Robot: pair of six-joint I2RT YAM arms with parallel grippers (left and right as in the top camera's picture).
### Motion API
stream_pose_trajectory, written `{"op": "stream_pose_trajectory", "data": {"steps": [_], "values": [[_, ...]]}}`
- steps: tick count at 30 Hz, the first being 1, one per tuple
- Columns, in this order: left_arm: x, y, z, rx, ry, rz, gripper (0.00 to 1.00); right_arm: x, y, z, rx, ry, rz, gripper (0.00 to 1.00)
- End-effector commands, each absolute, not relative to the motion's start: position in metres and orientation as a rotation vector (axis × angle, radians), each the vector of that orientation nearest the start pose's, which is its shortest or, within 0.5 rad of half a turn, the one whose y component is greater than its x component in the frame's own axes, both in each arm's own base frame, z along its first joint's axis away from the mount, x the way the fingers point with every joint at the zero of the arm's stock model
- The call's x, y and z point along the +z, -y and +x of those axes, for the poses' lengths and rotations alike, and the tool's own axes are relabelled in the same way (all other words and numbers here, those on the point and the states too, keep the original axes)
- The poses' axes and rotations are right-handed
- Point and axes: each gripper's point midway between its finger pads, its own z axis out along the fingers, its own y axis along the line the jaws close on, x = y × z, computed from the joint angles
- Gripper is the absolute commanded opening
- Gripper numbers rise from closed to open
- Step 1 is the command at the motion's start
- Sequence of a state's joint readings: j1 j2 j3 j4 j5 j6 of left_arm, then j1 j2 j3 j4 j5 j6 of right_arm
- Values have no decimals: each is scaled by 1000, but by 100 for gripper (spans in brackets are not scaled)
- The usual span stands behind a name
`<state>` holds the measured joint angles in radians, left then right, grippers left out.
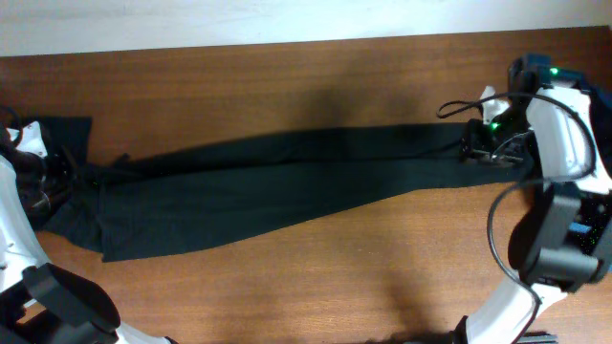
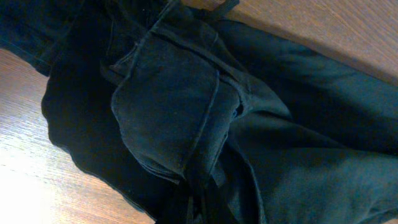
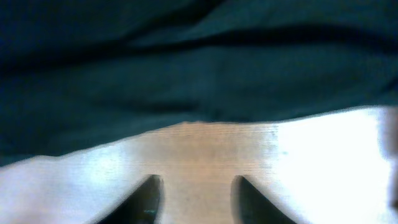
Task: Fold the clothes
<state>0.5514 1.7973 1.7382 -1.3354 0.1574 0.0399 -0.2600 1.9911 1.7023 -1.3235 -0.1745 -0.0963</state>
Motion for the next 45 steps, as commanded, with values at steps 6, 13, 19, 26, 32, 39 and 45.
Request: {"op": "stream_pose_trajectory", "data": {"steps": [6,13,19,26,32,39,45], "values": [[169,-170,327,-169,-2829,-745,0,48,49,367,351,-3241,141,4],[130,-165,310,-184,-2903,-796,1,38,42,380,282,-3218,18,4],[107,-183,295,-100,-2901,-916,0,35,49,389,243,-3188,23,4],[102,-205,285,-7,-2874,-988,1,13,65,390,120,-3220,34,4],[102,-216,287,32,-2846,-1006,0,-12,81,385,106,-3264,128,4],[81,-222,282,76,-2893,-1039,0,-21,94,388,115,-3245,188,4],[54,-224,274,84,-2959,-1074,25,-21,97,390,112,-3235,196,4]]}}
